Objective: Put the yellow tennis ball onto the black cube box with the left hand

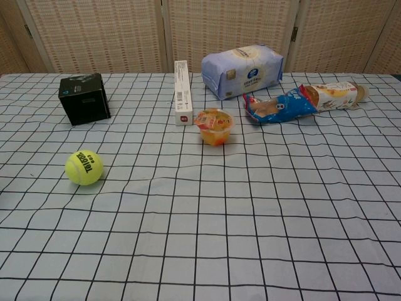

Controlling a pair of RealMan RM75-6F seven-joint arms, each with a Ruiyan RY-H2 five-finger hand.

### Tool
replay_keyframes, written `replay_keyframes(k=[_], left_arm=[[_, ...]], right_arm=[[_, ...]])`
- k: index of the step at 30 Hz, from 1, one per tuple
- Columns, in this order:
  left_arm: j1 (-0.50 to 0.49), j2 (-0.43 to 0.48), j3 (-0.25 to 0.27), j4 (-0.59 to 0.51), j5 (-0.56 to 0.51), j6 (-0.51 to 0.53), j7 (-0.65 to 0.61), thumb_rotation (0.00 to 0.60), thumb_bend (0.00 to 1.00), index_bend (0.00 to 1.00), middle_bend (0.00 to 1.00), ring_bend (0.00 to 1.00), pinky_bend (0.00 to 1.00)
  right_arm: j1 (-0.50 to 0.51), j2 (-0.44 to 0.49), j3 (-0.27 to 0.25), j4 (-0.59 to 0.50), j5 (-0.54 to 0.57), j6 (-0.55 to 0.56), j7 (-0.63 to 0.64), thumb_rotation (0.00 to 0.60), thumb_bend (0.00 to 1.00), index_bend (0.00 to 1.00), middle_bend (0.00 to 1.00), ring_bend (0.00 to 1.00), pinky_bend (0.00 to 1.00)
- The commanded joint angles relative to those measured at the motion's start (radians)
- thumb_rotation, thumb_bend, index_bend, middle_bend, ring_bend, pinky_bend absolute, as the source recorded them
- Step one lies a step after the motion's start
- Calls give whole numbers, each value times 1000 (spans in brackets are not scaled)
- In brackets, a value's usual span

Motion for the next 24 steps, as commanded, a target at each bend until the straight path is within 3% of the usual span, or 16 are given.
replay_keyframes(k=[1, 24], left_arm=[[0, 0, 0, 0, 0, 0, 0, 600, 725, 483, 497, 530, 638], [4, 9, 10, -23, 19, 8, 5, 600, 729, 479, 502, 530, 649]], right_arm=[[0, 0, 0, 0, -1, 0, 0, 600, 316, 281, 278, 165, 283], [2, -3, 4, 3, 10, -9, -3, 600, 316, 281, 278, 165, 279]])
